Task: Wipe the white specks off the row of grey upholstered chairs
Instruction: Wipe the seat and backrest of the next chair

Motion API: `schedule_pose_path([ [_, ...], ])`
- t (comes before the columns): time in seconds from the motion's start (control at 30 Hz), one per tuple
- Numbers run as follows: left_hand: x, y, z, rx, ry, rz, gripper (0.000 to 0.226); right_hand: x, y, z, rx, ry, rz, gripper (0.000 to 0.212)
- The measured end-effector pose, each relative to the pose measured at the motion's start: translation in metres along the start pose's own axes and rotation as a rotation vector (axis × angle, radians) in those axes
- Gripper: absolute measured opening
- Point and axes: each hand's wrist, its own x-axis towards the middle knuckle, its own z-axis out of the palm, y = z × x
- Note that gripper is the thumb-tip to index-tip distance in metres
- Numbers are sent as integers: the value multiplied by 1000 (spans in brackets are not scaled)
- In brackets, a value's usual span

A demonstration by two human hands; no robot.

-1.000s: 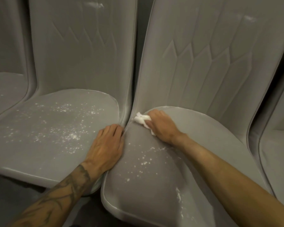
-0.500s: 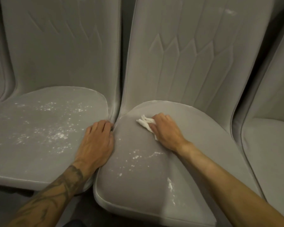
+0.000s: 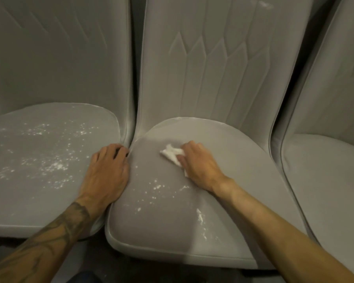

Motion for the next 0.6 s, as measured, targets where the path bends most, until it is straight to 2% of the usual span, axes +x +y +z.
schedule_pose_path([
  [0.1, 0, 0, -1, -24, 2, -8, 34, -16, 1, -5, 35, -76, -208, 25],
  [0.17, -1, 1, -2, -25, 3, -6, 35, -8, 28, -19, 25, -82, -115, 26],
  [0.23, -2, 2, -2, -12, 8, -4, 35, 2, 53, -31, -37, -90, 73, 32],
  [0.33, -1, 1, -1, 3, 13, 2, 34, -4, 48, -26, -71, -50, 191, 34],
  [0.43, 0, 1, 0, 3, 10, 2, 32, -32, 2, -11, 98, -15, 52, 29],
  [0.53, 0, 0, -1, 4, 3, 4, 34, -48, -16, -12, 103, -86, -134, 28],
  [0.6, 0, 1, -2, 11, 8, 12, 35, -42, -1, -23, 90, -105, -39, 29],
])
